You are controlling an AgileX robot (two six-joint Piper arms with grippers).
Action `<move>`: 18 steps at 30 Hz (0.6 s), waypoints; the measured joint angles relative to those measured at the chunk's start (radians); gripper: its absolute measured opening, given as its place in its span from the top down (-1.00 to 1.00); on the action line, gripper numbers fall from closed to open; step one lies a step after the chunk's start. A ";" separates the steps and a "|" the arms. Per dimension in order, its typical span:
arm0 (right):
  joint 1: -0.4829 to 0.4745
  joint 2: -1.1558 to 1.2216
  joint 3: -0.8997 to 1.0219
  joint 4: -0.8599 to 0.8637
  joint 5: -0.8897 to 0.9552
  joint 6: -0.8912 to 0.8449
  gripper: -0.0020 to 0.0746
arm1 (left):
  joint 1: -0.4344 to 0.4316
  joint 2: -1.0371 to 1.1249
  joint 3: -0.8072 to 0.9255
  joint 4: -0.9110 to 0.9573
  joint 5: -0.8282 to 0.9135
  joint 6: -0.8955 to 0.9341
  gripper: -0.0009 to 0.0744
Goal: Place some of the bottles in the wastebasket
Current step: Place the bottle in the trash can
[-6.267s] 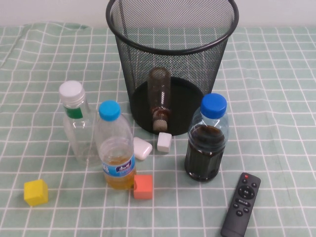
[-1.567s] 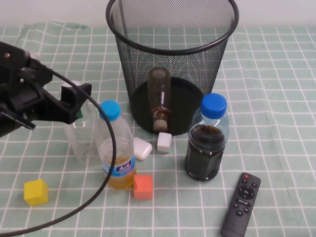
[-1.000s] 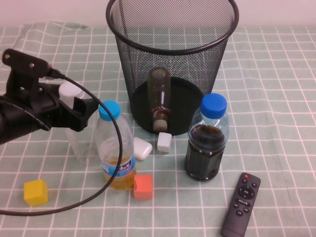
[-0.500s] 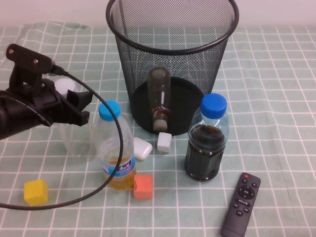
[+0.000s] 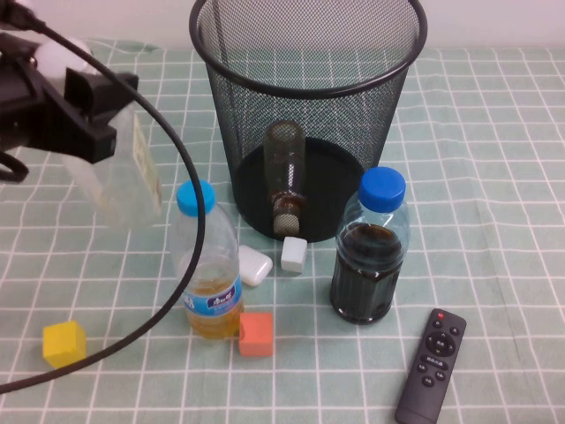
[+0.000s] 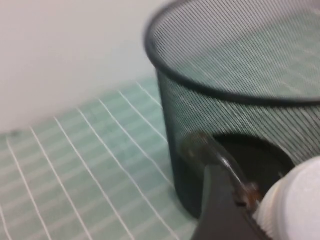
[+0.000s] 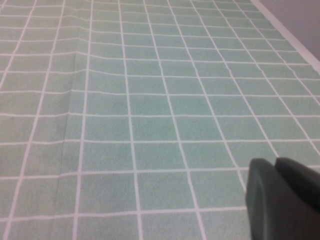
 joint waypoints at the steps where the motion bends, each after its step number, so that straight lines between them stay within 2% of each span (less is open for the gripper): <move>1: 0.000 0.000 0.000 0.000 0.000 0.000 0.97 | 0.000 -0.001 -0.018 0.064 0.049 -0.063 0.11; 5: 0.000 0.000 0.000 0.000 0.000 0.000 0.97 | 0.000 -0.001 -0.088 0.263 0.192 -0.243 0.11; 12: 0.000 0.000 0.000 0.000 0.000 0.000 0.97 | -0.005 0.012 -0.255 0.380 0.365 -0.374 0.11; 18: 0.000 0.000 0.000 0.000 0.002 0.000 0.97 | -0.107 0.116 -0.561 0.575 0.458 -0.472 0.11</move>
